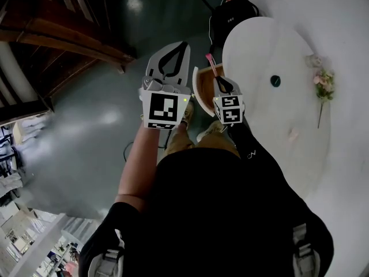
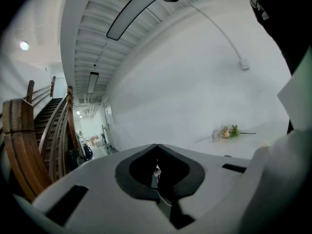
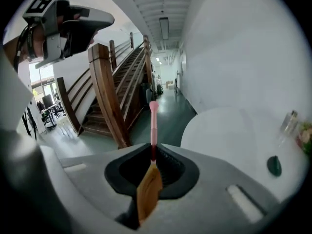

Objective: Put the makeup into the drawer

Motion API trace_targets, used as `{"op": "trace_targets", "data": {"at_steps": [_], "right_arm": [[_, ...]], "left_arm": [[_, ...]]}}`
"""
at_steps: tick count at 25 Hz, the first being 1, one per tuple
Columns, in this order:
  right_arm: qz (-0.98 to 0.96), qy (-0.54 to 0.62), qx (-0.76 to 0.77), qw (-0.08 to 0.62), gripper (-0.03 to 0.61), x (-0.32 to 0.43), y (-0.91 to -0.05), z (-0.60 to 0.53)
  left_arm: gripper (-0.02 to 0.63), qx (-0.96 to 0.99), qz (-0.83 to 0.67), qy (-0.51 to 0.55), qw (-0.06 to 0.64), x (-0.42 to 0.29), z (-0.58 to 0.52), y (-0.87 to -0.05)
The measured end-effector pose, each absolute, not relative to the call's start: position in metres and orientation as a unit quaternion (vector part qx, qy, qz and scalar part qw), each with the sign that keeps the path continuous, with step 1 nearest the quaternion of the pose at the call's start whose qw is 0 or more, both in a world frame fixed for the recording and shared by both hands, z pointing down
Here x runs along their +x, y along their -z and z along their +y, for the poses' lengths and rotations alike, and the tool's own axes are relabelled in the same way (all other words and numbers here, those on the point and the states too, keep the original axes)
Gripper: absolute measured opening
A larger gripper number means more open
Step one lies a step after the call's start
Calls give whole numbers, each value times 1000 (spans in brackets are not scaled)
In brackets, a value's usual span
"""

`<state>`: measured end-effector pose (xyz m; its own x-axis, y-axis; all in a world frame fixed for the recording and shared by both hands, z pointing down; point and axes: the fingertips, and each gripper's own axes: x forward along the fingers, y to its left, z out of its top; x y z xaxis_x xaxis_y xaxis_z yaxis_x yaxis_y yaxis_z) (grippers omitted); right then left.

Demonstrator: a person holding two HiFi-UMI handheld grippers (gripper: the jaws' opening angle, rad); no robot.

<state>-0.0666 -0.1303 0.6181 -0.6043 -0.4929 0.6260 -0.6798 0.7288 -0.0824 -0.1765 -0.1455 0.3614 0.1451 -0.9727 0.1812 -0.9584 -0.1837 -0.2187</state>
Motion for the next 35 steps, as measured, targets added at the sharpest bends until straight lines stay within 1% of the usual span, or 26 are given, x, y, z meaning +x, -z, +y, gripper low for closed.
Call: {"op": "trace_targets", "data": {"at_steps": [5,9,15,17,19,22,26,30,32,35], "right_arm": [[-844,-262,323,341,37,-59,-672,-101],[-800,-312,344,379,37,-40,-704,-89],[-790,-315,352,390,38,-35,-713,-92],[-793,-315,349,387,95,-36,-714,-93],[-794,-311,344,393,109,-37,-717,-91],[-791,-311,344,398,109,-36,-719,-87],[-792,-312,346,394,109,-35,-720,-84],[-822,-279,322,379,109,-50,-700,-84],[-846,-250,309,354,109,-64,-676,-88],[-878,-199,314,301,109,-79,-628,-104]], "left_arm": [[9,-759,635,144,16,-176,-147,-368],[9,-763,629,146,9,-177,-146,-372],[9,-766,625,148,8,-178,-147,-375],[9,-767,624,150,8,-179,-147,-375],[9,-767,623,150,8,-181,-146,-376],[9,-768,623,149,7,-185,-147,-376],[9,-772,619,147,7,-183,-148,-378],[9,-778,612,143,9,-182,-153,-375],[9,-782,607,139,10,-182,-156,-373],[9,-790,598,134,17,-178,-163,-369]]}}
